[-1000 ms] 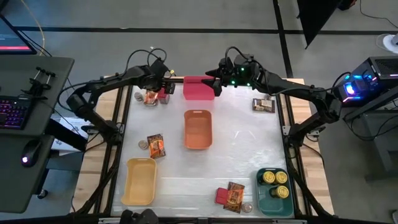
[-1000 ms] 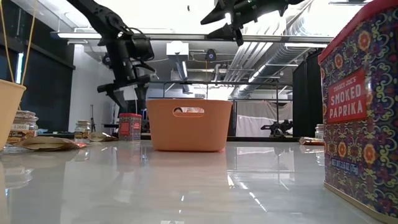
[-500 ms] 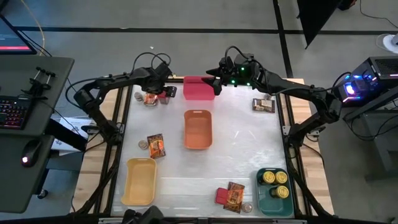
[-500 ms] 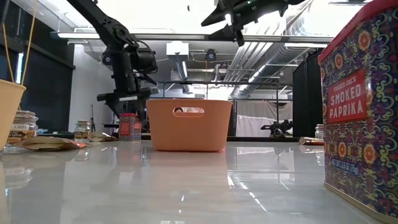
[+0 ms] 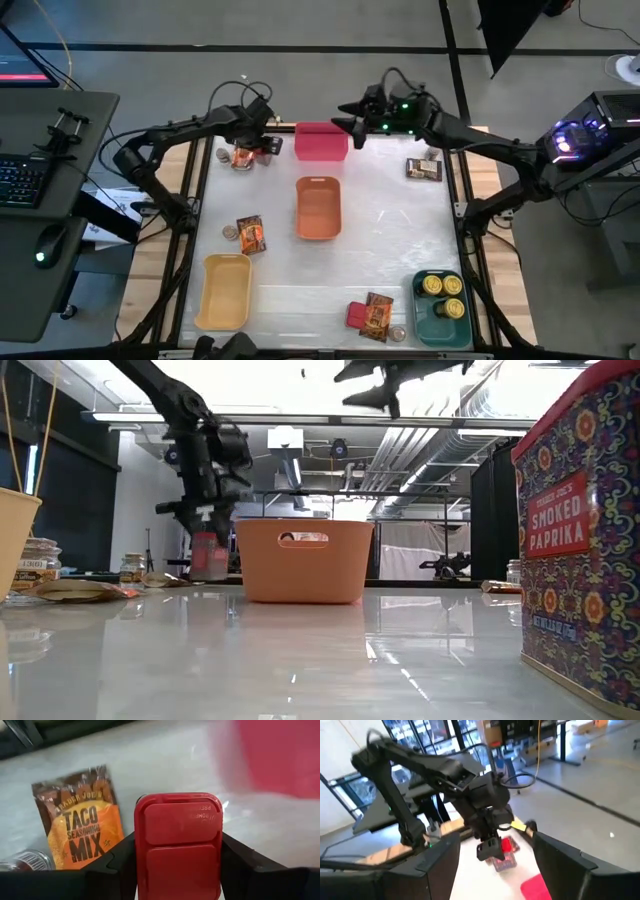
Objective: Sort spices by type
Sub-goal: Put the top red spice can into the red bin
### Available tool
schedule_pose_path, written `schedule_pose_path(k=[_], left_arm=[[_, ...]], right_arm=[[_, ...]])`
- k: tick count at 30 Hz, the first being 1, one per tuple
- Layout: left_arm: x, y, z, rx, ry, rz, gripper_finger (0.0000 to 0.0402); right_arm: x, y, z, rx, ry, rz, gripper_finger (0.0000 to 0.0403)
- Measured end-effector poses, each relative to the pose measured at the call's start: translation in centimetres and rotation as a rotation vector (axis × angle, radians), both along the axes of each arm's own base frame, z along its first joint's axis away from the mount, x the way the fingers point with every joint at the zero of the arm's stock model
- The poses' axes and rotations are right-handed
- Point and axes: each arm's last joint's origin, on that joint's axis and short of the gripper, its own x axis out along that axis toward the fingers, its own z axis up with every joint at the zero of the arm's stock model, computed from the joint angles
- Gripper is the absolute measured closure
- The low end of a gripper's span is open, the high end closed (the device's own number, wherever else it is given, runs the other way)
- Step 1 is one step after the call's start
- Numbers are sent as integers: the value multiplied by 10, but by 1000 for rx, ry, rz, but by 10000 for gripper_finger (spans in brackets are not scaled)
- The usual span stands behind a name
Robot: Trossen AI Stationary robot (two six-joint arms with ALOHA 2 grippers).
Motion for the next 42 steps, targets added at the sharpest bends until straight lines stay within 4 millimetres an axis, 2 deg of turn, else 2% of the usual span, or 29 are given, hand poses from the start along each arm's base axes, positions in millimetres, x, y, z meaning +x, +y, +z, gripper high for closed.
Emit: schedule_pose_path(k=[3,6,9,11,13,16,20,28,32,37,42], left_arm=[[-3,0,32,82,-93,25,224],[2,1,69,212,-261,15,224],[20,-3,98,314,-482,-54,224],[35,-6,104,343,-592,-74,224],[51,-8,100,333,-658,-64,224],[70,-9,82,276,-674,-30,224],[85,-4,55,218,-633,64,224],[85,24,14,161,-535,160,224],[87,30,-3,81,-522,162,224],[88,31,-14,62,-486,162,224],[82,36,-16,65,-458,176,224]], right_arm=[[-12,3,12,-16,-34,-9,159],[-22,8,23,-35,-67,-17,159],[-27,9,27,-53,-73,-55,159],[-27,8,27,-54,-70,-76,159],[-27,8,26,-39,-70,-91,159],[-27,7,26,-33,-71,-101,159],[-27,8,26,-31,-74,-101,159],[-27,8,26,-23,-75,-102,159],[-27,8,25,-10,-70,-104,159],[-27,8,24,-6,-59,-104,159],[-27,8,24,-6,-54,-103,159]])
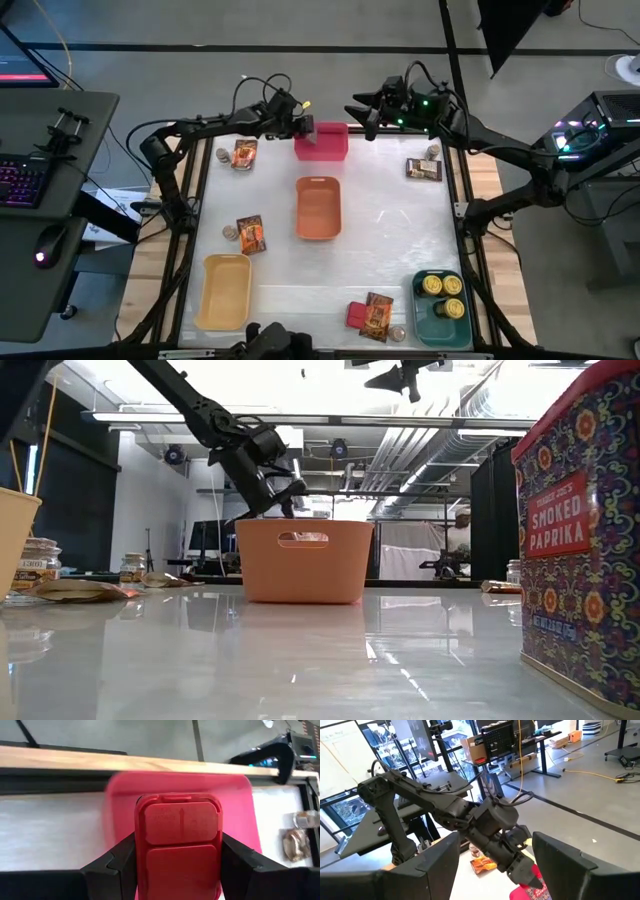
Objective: Sort spices by type
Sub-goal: Put the top red spice can into the red bin
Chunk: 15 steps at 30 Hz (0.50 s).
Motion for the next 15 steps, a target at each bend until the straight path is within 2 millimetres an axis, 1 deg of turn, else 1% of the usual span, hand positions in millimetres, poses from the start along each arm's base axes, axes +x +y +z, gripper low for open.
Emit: schedule_pose_path(k=[10,15], left_arm=[[-4,0,-3,-4,53,-24,222],[-5,0,-3,30,88,-11,165]], right_arm=[[0,0,0,7,2,0,159],[0,0,0,13,0,-1,159]])
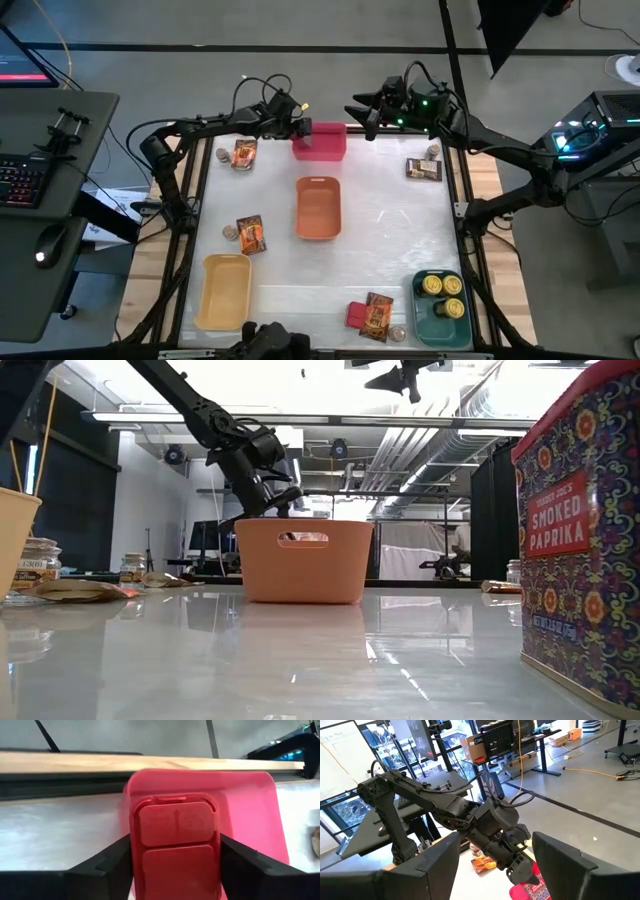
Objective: Sort spices by type
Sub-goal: Put the top red spice can into the red bin
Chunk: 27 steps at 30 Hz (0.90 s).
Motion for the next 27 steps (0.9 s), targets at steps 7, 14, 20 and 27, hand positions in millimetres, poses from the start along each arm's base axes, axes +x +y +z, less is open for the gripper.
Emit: schedule_pose_path(k=[7,14,20,27], left_arm=[[0,1,1,17,1,2,160],[-1,4,4,26,-27,2,162],[-2,11,37,87,-116,-32,162],[22,-18,44,139,-32,-246,237]], right_arm=[[0,0,0,0,0,0,159],[0,0,0,0,0,0,159],[0,0,0,0,1,0,159],[0,0,0,1,3,0,159]])
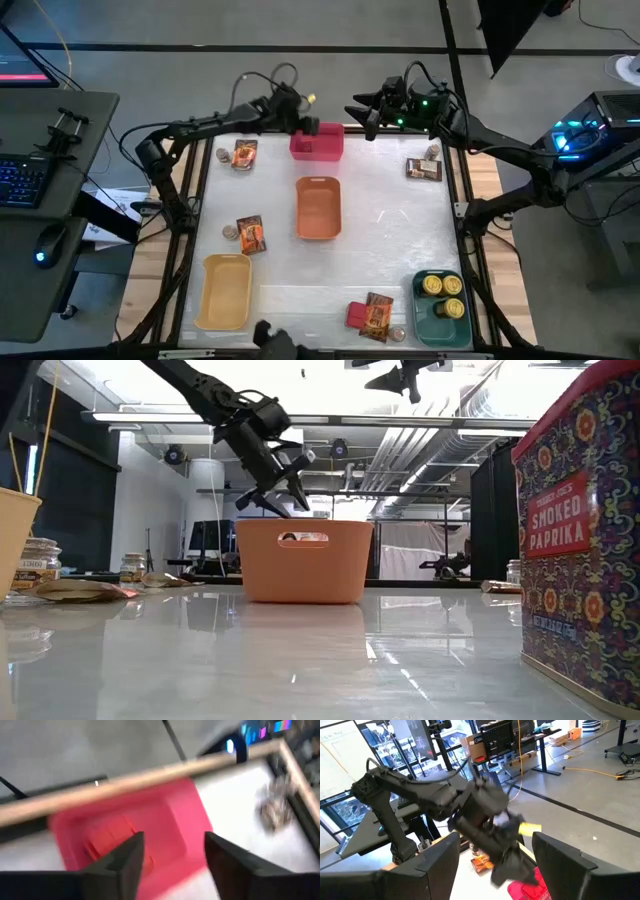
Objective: Sort spices by type
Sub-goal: Put the top red spice can into the red bin
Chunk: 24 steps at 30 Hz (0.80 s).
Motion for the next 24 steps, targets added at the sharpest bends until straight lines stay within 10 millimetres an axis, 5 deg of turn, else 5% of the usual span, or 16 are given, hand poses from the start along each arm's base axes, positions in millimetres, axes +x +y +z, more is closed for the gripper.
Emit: schedule_pose_path(k=[5,15,24], left_arm=[[17,-22,-9,20,58,-118,383],[-1,-15,-25,-97,203,-149,401],[3,-10,-39,-166,172,-159,401]], right_arm=[[0,-1,0,-3,2,-23,159],[-1,-2,0,-6,5,-55,159],[-1,-2,0,-11,7,-86,159]])
